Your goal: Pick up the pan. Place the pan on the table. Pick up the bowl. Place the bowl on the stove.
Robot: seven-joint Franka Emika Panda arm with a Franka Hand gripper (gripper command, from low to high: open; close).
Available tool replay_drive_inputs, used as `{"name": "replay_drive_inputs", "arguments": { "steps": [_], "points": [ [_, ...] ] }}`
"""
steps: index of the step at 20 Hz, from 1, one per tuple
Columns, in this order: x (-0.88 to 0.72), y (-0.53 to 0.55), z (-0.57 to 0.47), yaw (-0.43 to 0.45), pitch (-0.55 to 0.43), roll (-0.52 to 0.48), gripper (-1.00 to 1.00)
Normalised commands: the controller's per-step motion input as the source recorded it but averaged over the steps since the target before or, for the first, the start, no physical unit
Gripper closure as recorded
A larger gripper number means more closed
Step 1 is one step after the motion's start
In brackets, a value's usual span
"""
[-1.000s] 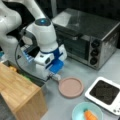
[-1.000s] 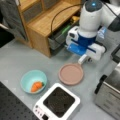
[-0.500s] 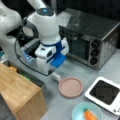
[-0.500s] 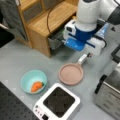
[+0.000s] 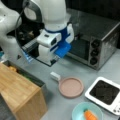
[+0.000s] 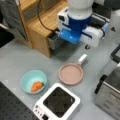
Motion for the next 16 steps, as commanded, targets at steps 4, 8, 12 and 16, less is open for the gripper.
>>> {"name": "replay_drive_inputs", "arguments": {
  "steps": [4,8,12,16],
  "points": [
    [0.44,-0.17,0.23,0.001,0.258,0.137,-1.00],
    [0.55,-0.29,0.31,0.053,0.229,0.057,-1.00],
    [0.61,-0.38,0.23,0.126,0.188,-0.002,-1.00],
    [0.67,-0.42,0.11,0.142,0.153,-0.008,-1.00]
  ]
}}
